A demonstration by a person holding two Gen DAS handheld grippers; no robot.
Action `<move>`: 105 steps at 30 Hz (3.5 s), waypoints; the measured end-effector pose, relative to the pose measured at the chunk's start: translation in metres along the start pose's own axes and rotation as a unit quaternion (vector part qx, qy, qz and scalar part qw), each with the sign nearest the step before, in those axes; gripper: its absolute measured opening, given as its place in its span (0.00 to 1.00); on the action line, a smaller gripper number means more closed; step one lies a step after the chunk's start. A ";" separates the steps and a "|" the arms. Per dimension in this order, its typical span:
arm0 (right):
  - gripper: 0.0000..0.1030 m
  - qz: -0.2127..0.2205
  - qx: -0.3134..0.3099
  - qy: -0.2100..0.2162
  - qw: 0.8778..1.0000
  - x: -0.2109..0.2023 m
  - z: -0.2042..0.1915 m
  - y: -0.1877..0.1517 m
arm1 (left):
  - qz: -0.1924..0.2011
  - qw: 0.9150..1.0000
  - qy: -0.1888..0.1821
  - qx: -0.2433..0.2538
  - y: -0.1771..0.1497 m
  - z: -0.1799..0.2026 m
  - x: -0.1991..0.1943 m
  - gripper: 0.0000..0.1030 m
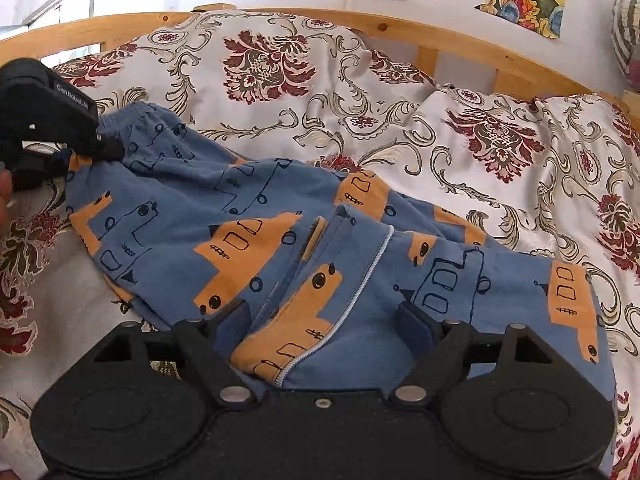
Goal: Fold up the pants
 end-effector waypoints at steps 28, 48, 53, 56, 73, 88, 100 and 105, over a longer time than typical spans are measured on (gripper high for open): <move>0.84 -0.013 0.256 0.124 0.959 -0.011 0.126 0.053 | 0.052 0.892 -0.117 0.434 -0.091 0.132 -0.061 0.15; 0.24 -0.018 0.352 0.238 0.905 -0.018 0.129 0.028 | 0.035 0.811 -0.132 0.569 -0.153 0.164 -0.071 0.15; 0.17 0.010 0.311 0.225 0.923 -0.033 0.136 0.045 | 0.046 0.810 -0.144 0.567 -0.148 0.180 -0.076 0.15; 0.17 0.016 0.297 0.213 0.931 -0.039 0.147 0.047 | 0.037 0.815 -0.164 0.555 -0.145 0.192 -0.076 0.15; 0.16 0.020 0.305 0.182 0.935 -0.053 0.215 0.004 | -0.011 0.784 -0.218 0.582 -0.186 0.241 -0.074 0.16; 0.16 -0.013 0.314 0.158 0.936 -0.034 0.230 -0.024 | -0.078 0.787 -0.234 0.565 -0.202 0.250 -0.050 0.17; 0.16 -0.013 0.309 0.152 0.939 -0.035 0.229 -0.024 | -0.084 0.781 -0.236 0.572 -0.204 0.251 -0.050 0.18; 0.16 -0.014 0.307 0.150 0.940 -0.035 0.229 -0.024 | -0.087 0.779 -0.236 0.574 -0.206 0.252 -0.050 0.18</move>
Point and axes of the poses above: each gripper's, at about its wrist camera, not at the fingertips, and x roughly the way its jaws point, z to its right, y to its top, the point moved 1 cm from there along x, roughly the way its jaws point, and after that the axes turned 5 degrees about -y, right-handed, at the moved point
